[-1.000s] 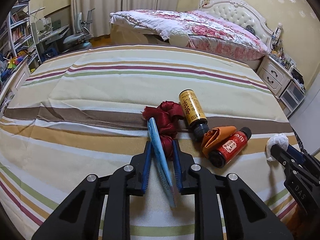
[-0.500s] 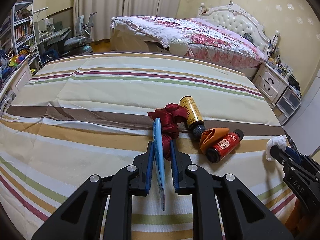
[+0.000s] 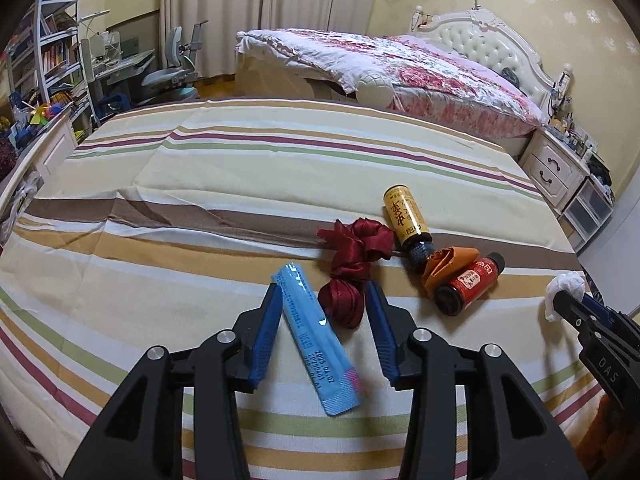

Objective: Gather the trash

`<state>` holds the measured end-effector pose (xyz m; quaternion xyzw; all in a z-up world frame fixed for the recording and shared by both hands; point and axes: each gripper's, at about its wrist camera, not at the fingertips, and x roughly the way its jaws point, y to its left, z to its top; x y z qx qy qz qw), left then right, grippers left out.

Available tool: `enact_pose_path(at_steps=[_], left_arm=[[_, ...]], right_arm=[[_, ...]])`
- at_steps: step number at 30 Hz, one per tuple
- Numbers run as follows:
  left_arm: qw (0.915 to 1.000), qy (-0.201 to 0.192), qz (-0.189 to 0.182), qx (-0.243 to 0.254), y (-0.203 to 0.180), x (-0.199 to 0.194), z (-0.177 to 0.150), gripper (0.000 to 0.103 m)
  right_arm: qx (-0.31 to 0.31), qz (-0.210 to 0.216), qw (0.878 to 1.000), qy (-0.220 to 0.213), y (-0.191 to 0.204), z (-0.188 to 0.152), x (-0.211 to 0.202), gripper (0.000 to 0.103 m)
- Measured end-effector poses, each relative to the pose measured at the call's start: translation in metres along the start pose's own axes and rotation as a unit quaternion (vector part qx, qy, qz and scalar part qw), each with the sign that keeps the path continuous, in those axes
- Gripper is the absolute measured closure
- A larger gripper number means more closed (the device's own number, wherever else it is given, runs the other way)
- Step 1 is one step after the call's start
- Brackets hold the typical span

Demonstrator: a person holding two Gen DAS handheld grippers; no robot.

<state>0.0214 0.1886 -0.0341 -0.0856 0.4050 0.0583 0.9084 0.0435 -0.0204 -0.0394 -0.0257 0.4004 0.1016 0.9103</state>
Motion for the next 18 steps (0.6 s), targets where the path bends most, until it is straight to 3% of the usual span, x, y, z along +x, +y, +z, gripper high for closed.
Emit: enact_pose_path(at_steps=[6, 10, 13, 15, 16, 18], left_arm=[[0.9998, -0.016, 0.001, 0.014, -0.007, -0.006, 0.005, 0.059], [0.9996, -0.004, -0.002, 0.027, -0.015, 0.008, 0.006, 0.059], [0.9996, 0.014, -0.004, 0.024, -0.016, 0.019, 0.006, 0.063], [0.9995, 0.020, -0.003, 0.023, -0.016, 0.023, 0.006, 0.068], [0.9994, 0.024, -0.003, 0.023, -0.016, 0.026, 0.005, 0.076], [0.9995, 0.025, -0.008, 0.018, -0.014, 0.028, 0.005, 0.079]], right_arm=[[0.001, 0.001, 1.000, 0.004, 0.000, 0.000, 0.002, 0.071], [0.001, 0.002, 1.000, 0.007, -0.001, 0.000, 0.004, 0.071], [0.001, 0.003, 1.000, 0.008, -0.001, 0.000, 0.005, 0.071], [0.001, 0.003, 1.000, 0.010, -0.001, -0.001, 0.007, 0.071], [0.001, 0.004, 1.000, 0.010, -0.001, -0.001, 0.007, 0.071], [0.001, 0.004, 1.000, 0.011, -0.001, -0.002, 0.008, 0.071]])
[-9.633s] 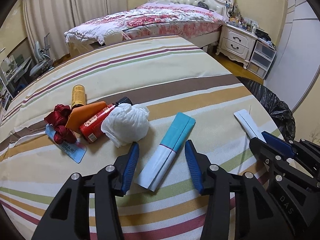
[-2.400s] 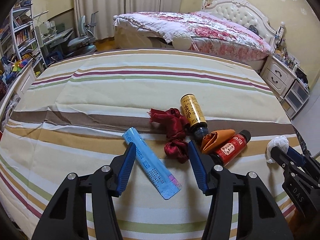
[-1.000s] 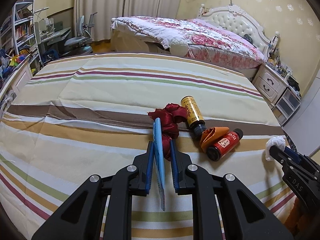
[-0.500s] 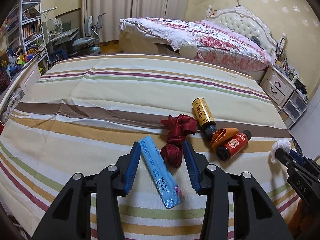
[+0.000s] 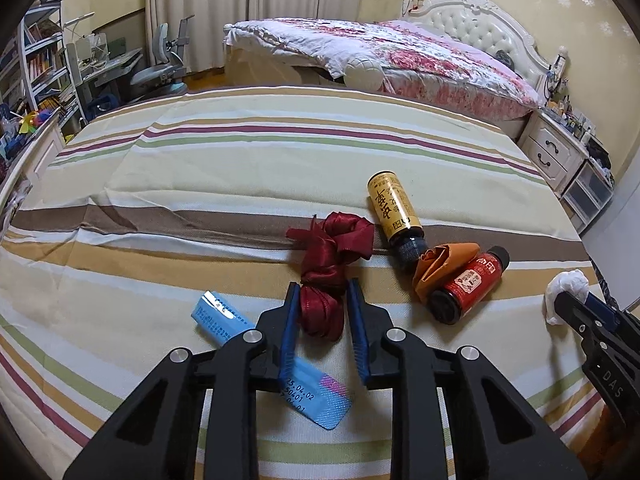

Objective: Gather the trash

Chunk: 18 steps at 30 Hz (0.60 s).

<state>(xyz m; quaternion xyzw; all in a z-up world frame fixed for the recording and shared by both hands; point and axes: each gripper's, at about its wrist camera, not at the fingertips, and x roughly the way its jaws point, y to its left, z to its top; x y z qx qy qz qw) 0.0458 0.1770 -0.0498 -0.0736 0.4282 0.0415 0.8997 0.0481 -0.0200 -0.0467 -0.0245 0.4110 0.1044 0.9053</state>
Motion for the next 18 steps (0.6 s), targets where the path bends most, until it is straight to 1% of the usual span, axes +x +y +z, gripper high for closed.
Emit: enact_pose_path(at_steps=[1, 4, 11, 18], left_arm=[[1.0000, -0.001, 0.000, -0.001, 0.000, -0.001, -0.001, 0.081], [0.9999, -0.005, -0.006, -0.007, 0.003, -0.004, -0.002, 0.082], [0.9995, -0.023, -0.018, -0.015, 0.004, -0.021, -0.002, 0.082], [0.9984, -0.044, -0.034, -0.009, -0.006, -0.040, 0.001, 0.082]], right_arm=[[0.000, 0.000, 1.000, 0.000, 0.000, 0.000, 0.000, 0.071], [0.000, 0.000, 1.000, 0.000, 0.000, 0.000, 0.000, 0.071], [0.001, -0.001, 1.000, -0.003, -0.001, 0.000, 0.000, 0.071], [0.005, -0.007, 1.000, -0.013, -0.008, 0.002, -0.009, 0.071]])
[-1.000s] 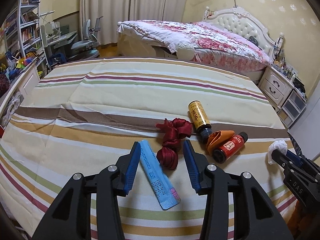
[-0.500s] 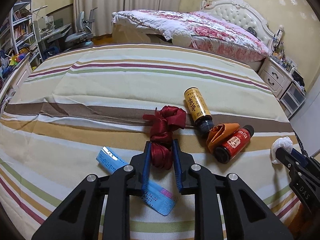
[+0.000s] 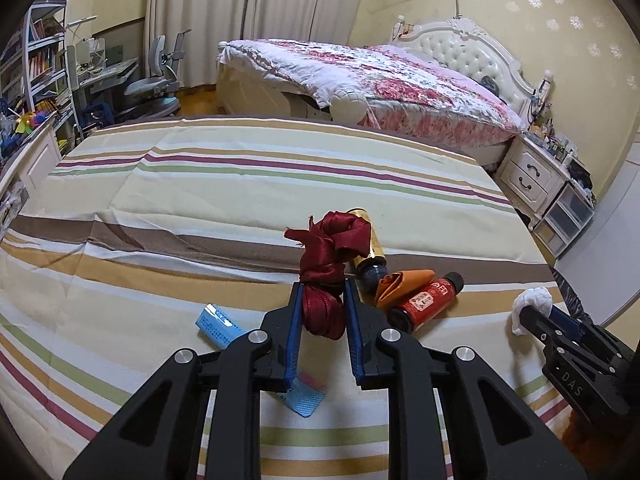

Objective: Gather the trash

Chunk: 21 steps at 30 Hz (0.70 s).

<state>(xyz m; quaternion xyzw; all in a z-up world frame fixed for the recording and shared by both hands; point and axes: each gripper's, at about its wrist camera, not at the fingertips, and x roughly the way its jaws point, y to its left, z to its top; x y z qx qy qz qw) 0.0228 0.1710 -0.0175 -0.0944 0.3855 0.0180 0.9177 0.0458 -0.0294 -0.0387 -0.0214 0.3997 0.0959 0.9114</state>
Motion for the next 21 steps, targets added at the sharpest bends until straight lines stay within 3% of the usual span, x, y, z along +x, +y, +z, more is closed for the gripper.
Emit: enact_pose_path(at_steps=[11, 21], left_arm=[[0.9988, -0.013, -0.038, 0.028, -0.036, -0.013, 0.000, 0.082], [0.9929, -0.009, -0.089, 0.077, -0.098, -0.008, -0.002, 0.082]], right_arm=[[0.020, -0.027, 0.999, -0.018, -0.028, 0.000, -0.022, 0.071], [0.056, -0.073, 0.995, -0.032, -0.077, -0.004, -0.040, 0.071]])
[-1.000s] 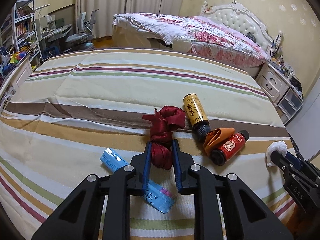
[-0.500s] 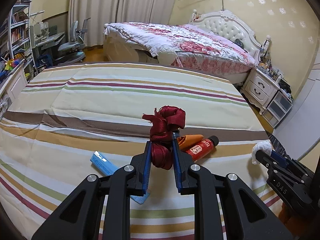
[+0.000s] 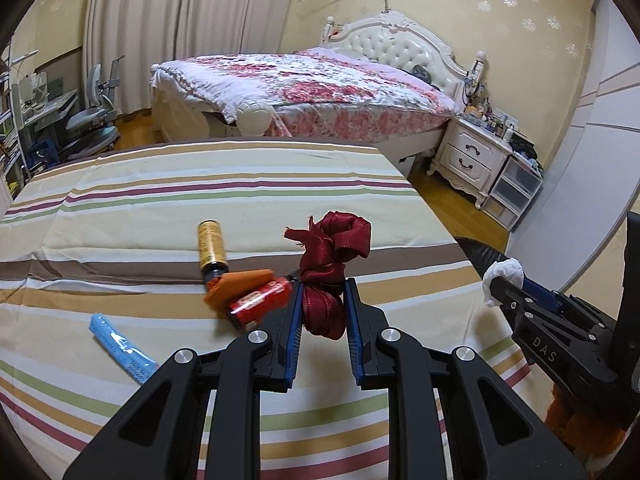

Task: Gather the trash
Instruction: 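Carry the red ribbon and white tissue over the trash bin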

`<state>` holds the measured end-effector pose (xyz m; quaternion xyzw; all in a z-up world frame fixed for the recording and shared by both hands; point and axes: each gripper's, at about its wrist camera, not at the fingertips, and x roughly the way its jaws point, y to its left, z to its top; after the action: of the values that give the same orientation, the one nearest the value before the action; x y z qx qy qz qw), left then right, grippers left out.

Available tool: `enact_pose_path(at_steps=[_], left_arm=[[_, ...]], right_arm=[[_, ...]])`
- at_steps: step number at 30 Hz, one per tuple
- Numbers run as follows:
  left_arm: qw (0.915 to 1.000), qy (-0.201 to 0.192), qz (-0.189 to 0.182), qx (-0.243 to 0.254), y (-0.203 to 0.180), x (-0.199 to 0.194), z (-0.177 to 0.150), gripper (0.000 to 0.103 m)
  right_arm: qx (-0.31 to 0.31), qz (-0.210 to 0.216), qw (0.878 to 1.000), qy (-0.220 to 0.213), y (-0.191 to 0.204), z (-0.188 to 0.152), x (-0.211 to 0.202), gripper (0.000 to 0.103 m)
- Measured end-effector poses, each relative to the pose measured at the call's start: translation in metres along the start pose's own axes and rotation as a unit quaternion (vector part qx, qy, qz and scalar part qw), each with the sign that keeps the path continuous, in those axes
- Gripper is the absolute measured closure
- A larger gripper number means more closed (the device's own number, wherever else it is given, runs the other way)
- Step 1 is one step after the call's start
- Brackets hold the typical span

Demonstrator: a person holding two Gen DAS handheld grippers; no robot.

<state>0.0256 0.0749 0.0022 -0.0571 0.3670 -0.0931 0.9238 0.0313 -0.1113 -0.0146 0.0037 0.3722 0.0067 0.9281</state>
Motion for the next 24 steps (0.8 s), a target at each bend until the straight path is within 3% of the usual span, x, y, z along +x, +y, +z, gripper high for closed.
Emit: enact_pose_path(at_steps=[13, 24], left_arm=[[0.9956, 0.011, -0.071, 0.060, -0.086, 0.042, 0.011, 0.082], [0.9895, 0.023, -0.091, 0.109, -0.143, 0.083, 0.018, 0.082]], right_arm=[[0.049, -0.083, 0.995, -0.010, -0.075, 0.005, 0.001, 0.071], [0.085, -0.116, 0.990, -0.005, -0.111, 0.005, 0.021, 0.071]])
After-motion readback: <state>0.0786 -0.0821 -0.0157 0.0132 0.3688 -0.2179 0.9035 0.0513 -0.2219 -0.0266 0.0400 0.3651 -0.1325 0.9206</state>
